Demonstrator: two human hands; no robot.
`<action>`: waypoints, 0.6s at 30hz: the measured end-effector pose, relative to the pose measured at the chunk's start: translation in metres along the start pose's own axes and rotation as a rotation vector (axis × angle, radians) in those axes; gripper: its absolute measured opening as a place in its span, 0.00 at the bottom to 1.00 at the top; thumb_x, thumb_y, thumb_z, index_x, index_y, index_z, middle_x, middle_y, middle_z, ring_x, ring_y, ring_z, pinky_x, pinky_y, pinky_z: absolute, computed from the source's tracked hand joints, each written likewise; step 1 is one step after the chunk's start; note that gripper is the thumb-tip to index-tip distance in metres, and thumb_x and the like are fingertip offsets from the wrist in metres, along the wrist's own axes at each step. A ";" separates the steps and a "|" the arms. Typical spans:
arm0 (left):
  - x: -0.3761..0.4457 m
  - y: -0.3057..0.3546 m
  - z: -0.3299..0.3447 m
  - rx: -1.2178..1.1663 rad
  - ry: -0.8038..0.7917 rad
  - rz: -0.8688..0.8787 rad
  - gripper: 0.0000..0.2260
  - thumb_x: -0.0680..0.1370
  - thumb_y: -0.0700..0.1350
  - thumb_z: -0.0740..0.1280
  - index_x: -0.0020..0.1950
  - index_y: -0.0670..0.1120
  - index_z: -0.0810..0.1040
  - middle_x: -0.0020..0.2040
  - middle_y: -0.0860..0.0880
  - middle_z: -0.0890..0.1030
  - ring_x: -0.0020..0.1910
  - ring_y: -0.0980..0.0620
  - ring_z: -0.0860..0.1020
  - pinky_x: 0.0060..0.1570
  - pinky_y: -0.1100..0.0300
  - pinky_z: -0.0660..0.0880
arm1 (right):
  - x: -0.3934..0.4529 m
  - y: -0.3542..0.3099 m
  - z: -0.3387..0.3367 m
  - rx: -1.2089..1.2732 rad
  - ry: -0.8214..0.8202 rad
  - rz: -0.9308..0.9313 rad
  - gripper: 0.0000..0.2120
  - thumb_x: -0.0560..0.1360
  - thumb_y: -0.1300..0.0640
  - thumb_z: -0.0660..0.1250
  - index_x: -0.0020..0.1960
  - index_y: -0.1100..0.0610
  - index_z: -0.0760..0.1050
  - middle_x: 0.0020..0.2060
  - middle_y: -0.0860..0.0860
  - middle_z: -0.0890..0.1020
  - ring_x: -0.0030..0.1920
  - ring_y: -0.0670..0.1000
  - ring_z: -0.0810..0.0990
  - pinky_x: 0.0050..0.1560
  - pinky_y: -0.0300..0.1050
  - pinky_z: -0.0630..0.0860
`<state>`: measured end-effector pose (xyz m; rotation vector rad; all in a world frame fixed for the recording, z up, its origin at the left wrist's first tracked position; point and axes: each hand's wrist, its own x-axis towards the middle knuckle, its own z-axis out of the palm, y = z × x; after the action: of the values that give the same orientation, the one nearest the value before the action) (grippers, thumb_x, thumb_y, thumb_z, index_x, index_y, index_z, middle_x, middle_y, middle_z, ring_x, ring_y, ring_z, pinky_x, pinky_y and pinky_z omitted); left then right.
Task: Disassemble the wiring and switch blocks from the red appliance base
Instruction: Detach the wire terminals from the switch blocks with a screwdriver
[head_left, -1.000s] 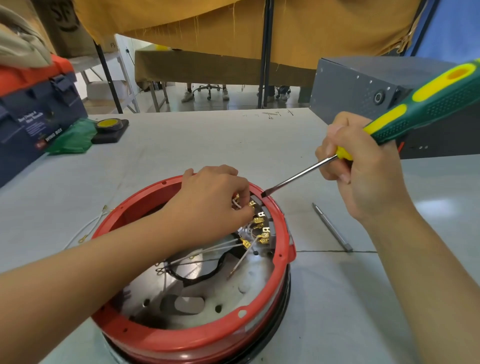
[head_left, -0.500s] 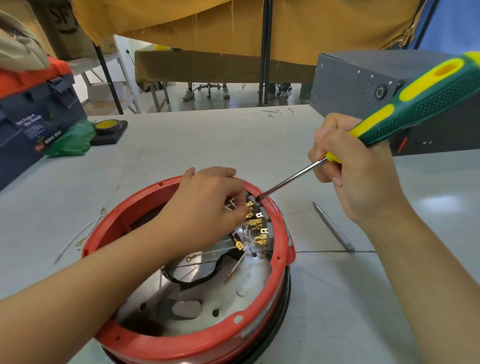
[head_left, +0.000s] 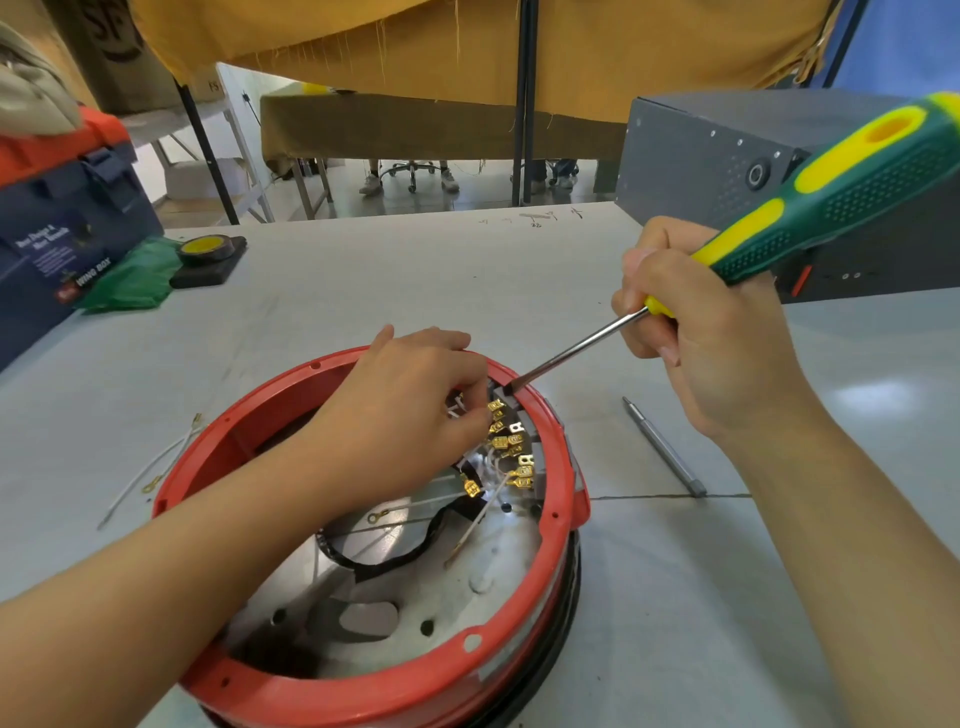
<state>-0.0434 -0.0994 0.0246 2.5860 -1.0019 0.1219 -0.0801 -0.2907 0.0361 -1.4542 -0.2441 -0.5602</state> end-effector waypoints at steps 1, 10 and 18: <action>0.000 0.000 -0.001 -0.003 -0.002 0.000 0.09 0.75 0.46 0.65 0.34 0.50 0.73 0.50 0.47 0.79 0.58 0.51 0.74 0.70 0.51 0.52 | 0.000 0.000 0.000 0.004 0.002 0.002 0.18 0.70 0.62 0.59 0.23 0.50 0.66 0.18 0.41 0.66 0.19 0.44 0.58 0.25 0.35 0.55; 0.000 -0.001 -0.002 0.012 -0.045 -0.009 0.11 0.75 0.49 0.65 0.33 0.53 0.70 0.58 0.53 0.77 0.71 0.59 0.62 0.72 0.42 0.52 | 0.000 0.000 0.000 -0.008 0.008 0.006 0.16 0.70 0.62 0.60 0.24 0.51 0.67 0.19 0.43 0.67 0.19 0.44 0.59 0.25 0.34 0.56; 0.000 -0.003 0.001 -0.009 0.009 0.006 0.10 0.75 0.48 0.65 0.33 0.52 0.72 0.57 0.52 0.78 0.68 0.60 0.65 0.71 0.48 0.51 | 0.001 -0.002 0.000 0.012 -0.026 -0.001 0.16 0.71 0.62 0.59 0.25 0.52 0.66 0.18 0.42 0.64 0.20 0.45 0.57 0.26 0.36 0.55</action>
<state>-0.0418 -0.0980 0.0226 2.5717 -1.0052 0.1298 -0.0806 -0.2913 0.0383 -1.4502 -0.2677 -0.5401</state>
